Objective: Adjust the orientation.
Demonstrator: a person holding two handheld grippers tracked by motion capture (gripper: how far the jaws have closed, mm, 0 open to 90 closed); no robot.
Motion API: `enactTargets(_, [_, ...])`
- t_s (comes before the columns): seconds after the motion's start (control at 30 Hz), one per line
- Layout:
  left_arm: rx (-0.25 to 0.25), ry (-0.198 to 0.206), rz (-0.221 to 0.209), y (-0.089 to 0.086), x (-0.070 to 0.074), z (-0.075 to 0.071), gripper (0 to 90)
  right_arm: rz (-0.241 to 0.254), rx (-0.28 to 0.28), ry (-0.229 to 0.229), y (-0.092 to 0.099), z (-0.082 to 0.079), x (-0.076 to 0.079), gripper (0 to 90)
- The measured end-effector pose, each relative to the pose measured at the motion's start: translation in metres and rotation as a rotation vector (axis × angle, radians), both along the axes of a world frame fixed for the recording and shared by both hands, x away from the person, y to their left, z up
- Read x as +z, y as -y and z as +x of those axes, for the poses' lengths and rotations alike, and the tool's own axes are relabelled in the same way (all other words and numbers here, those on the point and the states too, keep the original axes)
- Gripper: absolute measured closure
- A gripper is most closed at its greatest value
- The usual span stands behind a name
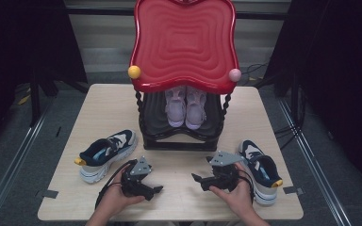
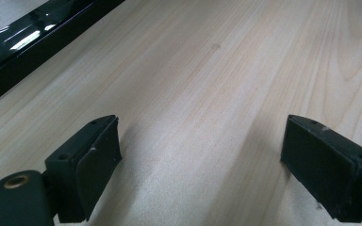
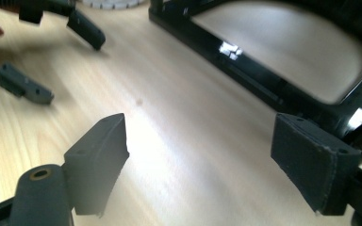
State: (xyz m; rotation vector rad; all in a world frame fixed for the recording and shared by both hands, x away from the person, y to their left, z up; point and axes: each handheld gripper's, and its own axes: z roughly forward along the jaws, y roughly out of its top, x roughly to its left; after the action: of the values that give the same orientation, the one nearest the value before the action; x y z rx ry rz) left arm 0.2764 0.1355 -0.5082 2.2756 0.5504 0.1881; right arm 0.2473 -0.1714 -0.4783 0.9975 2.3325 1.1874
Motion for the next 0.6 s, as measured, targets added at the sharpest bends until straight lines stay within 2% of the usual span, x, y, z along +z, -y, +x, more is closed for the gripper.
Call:
enactTargets(0.27, [0.0,0.0,0.001,0.0,0.0,0.0,11.9,-0.02,0.016,-0.067,0.007,-0.003,-0.016,15.5])
enactTargets(0.6, [0.0,0.0,0.001,0.0,0.0,0.0,11.7,-0.071,0.044,-0.097,0.013,-0.006,-0.031,13.7])
